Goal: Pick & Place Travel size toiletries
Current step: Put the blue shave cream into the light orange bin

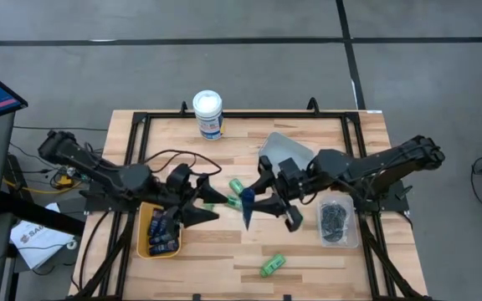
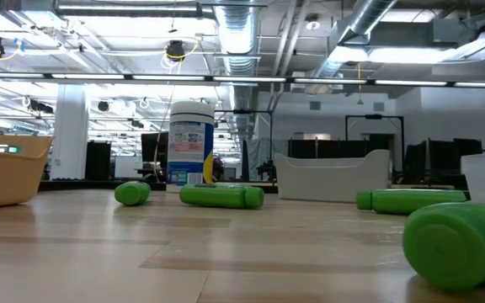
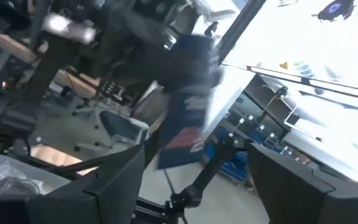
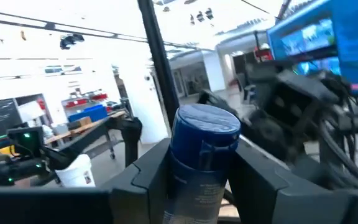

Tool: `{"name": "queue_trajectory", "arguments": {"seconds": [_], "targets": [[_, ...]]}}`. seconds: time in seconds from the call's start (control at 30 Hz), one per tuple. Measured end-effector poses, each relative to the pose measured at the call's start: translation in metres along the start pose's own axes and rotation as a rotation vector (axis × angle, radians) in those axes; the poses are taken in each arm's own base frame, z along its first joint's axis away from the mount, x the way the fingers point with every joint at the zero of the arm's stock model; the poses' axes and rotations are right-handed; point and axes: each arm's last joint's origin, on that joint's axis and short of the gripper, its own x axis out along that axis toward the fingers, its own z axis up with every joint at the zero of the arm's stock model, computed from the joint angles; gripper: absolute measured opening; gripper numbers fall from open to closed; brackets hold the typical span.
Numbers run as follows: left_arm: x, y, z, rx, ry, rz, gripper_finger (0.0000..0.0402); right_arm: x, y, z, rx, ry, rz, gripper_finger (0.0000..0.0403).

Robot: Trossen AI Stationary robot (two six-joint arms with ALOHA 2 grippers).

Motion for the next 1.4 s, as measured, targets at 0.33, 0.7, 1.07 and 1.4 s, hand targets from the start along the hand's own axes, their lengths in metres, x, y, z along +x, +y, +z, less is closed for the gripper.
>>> {"name": "queue_trajectory", "arguments": {"seconds": [0.33,0.7,1.07,1.4], "targets": [[0.027,0.019,-0.008,-0.052,-0.029,-0.159,0.028,0.001,0.012,0.018,-0.11,-0.049,0.038,0.0134],[0.05,0.038,-0.026,-0.111,-0.1,-0.385,0.0262,0.002,0.009,0.023,-0.141,-0.051,0.063,0.0133],[0.052,0.043,-0.028,-0.161,-0.092,-0.385,0.0228,0.002,0.009,0.021,-0.151,-0.045,0.065,0.0142],[0.053,0.053,-0.021,-0.186,-0.055,-0.408,0.0176,0.005,0.006,0.018,-0.159,-0.03,0.069,0.0131]]}}
